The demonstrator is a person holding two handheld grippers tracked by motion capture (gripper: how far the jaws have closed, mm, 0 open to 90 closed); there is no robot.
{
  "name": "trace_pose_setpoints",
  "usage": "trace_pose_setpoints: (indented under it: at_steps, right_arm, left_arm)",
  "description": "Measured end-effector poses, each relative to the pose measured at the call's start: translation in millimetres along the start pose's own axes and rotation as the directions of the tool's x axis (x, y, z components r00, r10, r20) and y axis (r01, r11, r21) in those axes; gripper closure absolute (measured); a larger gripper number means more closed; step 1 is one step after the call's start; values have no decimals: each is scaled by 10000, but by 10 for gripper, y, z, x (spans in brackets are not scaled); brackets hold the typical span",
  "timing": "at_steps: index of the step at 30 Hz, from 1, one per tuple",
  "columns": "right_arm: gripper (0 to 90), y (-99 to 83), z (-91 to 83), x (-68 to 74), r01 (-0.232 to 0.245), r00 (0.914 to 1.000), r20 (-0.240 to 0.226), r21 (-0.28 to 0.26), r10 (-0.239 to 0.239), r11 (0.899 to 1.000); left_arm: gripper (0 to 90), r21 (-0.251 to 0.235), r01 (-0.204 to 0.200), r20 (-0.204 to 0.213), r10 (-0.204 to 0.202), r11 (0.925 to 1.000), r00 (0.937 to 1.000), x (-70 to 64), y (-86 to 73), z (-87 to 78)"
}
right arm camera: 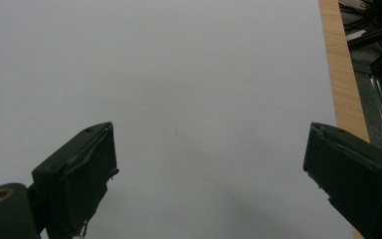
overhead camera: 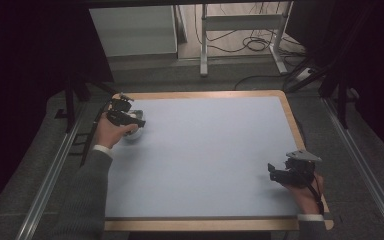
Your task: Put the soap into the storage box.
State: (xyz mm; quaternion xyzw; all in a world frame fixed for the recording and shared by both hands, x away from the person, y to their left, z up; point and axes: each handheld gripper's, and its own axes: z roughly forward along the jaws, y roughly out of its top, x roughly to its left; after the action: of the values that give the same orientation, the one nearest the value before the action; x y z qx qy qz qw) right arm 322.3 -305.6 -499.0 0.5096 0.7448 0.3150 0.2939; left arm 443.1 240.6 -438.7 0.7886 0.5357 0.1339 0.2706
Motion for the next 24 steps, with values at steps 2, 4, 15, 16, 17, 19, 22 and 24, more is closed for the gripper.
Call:
trace_pose_setpoints:
  at_steps: [2,4,15,16,17,19,22,24]
  right_arm:
    - [63,0,-3,-4,-33,10000,2,-7,33,10000]
    - [63,0,-6,-4,-36,10000,-3,-21,36,10000]
    - [64,8,-18,-5,-12,10000,16,-67,12,10000]
    - [64,8,-20,-5,-6,10000,20,-72,6,10000]
    - [64,8,-21,-5,1,10000,21,-73,-1,10000]
    - [65,7,-24,-6,30,10000,30,-76,-29,10000]
    - [66,8,-29,-7,6,10000,55,-90,-5,10000]
    - [66,8,-30,-9,30,10000,53,-96,-30,9999]
  left_arm:
    - [286,-165,-367,228,371,9992,9991,-93,-55,-36]
    - [280,-201,-470,289,476,9987,9984,-121,-76,-46]
    - [280,-526,-1338,978,1384,9896,9855,-352,-359,-90]
    - [277,-558,-1431,1061,1484,9881,9832,-388,-422,-83]
    - [274,-578,-1503,1074,1558,9870,9819,-410,-454,-76]
    - [265,-618,-1623,1108,1683,9848,9795,-456,-524,-59]
    - [258,-679,-1676,1185,1747,9835,9775,-501,-597,-45]
    - [255,-713,-1724,1194,1800,9824,9764,-539,-667,-29]
